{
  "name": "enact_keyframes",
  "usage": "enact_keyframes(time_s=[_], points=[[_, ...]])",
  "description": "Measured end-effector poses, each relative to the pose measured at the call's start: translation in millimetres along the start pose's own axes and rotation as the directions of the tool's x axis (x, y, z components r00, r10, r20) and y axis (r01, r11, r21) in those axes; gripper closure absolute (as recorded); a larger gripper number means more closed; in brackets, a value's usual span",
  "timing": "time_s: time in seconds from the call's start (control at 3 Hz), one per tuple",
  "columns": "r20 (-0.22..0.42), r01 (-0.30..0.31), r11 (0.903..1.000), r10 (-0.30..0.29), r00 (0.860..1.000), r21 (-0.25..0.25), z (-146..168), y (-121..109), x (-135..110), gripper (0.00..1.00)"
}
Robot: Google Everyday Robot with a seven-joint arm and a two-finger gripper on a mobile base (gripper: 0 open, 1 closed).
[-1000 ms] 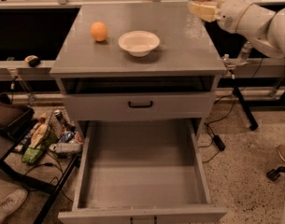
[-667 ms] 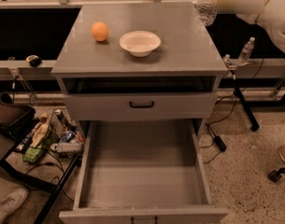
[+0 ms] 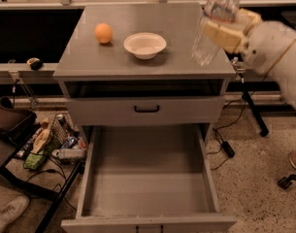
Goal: Place water bottle into middle drawer
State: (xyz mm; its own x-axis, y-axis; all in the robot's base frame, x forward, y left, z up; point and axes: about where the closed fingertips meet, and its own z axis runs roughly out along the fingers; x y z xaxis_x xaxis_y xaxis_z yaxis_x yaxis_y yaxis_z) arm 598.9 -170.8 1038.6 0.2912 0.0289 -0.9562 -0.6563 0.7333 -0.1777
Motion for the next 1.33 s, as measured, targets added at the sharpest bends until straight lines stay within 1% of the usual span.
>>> enact_keyframes(time_s=[0.33, 0.67, 1.0, 1.33], points=[[-0.048, -0.100, 0.9924, 0.096, 0.994, -0.072, -10, 60, 65, 1.00], [-0.151, -0.165, 0.9736, 0.141, 0.978, -0.158, -1, 121, 149, 1.00], [-0.225, -0.166, 0.9684, 0.123, 0.967, -0.186, 15, 149, 234, 1.00], [-0.251, -0.178, 0.9764, 0.143, 0.957, -0.122, 19, 152, 321, 1.00]])
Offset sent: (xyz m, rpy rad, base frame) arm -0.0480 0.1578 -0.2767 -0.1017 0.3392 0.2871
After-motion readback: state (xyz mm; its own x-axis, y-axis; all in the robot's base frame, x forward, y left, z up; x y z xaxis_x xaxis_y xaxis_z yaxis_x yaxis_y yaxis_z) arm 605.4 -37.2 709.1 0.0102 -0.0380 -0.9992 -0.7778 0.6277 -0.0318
